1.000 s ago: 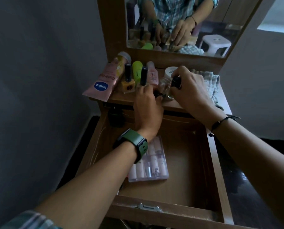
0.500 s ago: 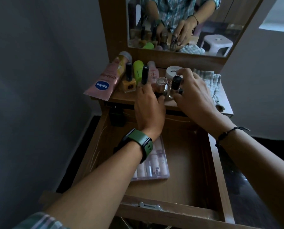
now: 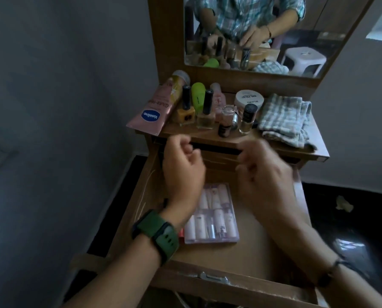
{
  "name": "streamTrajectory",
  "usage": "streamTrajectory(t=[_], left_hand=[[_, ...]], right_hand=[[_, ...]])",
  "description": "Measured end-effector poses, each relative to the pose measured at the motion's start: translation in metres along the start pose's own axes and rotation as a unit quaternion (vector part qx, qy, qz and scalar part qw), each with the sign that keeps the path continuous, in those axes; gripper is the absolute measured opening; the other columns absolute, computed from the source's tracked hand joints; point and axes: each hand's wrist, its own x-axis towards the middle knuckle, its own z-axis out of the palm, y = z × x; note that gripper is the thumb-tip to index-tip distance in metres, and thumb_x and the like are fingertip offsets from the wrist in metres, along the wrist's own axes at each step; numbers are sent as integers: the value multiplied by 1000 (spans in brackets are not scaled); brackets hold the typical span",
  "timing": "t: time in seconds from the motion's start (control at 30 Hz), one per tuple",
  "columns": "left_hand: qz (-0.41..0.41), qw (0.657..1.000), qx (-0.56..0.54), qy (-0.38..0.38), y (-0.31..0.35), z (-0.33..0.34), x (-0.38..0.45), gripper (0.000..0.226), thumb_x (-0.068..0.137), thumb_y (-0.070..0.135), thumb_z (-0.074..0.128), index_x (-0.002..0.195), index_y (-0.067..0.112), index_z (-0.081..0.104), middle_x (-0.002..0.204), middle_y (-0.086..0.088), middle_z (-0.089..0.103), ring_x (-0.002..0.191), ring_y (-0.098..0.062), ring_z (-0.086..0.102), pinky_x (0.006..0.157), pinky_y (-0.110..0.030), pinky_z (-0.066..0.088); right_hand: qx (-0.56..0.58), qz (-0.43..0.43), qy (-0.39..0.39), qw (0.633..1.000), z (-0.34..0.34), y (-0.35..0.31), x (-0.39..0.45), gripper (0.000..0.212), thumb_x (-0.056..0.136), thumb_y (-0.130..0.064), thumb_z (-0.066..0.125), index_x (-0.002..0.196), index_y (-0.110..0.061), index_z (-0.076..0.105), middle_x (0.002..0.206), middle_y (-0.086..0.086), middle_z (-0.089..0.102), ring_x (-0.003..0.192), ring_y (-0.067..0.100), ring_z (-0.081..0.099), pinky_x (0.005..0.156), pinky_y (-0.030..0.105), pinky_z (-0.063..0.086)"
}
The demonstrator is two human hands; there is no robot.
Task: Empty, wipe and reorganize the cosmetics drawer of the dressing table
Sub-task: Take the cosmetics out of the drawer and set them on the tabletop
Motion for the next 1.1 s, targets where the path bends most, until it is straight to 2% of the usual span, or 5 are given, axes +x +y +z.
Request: streamTrajectory(t=[0.1, 0.2, 0.67, 0.77, 1.1], left_hand=[[-143, 988, -34, 54, -25, -22, 5, 35, 89, -3, 46, 121, 12, 50, 116, -4, 59, 94, -9, 56, 83, -20, 45], [-202, 978, -49, 35, -28, -28, 10, 50, 85, -9, 40, 130, 12, 47, 125, -4, 58, 110, -15, 56, 90, -25, 43], [-216, 976, 11, -20, -13, -22, 19, 40, 89, 2, 42, 124, 18, 54, 121, -9, 61, 111, -27, 59, 94, -36, 50], [-211, 977, 16, -28, -11, -24, 16, 33, 89, 4, 45, 116, 16, 60, 112, -9, 65, 100, -26, 61, 84, -33, 52], [-222, 974, -6, -40, -9, -10, -2, 32, 90, 11, 45, 118, 19, 58, 118, -8, 61, 106, -25, 60, 92, -44, 52]], right_hand=[[28, 18, -134, 990, 42, 3, 2, 35, 81, 0, 56, 115, -10, 59, 110, 5, 64, 98, 19, 61, 84, 29, 51], [44, 27, -213, 976, 82, -3, 18, 49, 84, -3, 56, 132, -9, 46, 130, 10, 54, 119, 24, 53, 99, 34, 45], [54, 82, -149, 984, 125, -22, 29, 22, 94, -19, 43, 112, -7, 42, 107, 16, 57, 93, 33, 56, 65, 32, 37], [65, 75, -130, 987, 115, -20, 23, 24, 94, -16, 45, 116, -9, 42, 105, 14, 61, 91, 32, 60, 68, 33, 39], [-6, 69, -133, 989, 110, -4, 22, 27, 93, -17, 47, 119, -9, 47, 119, 14, 52, 97, 32, 57, 74, 33, 44]])
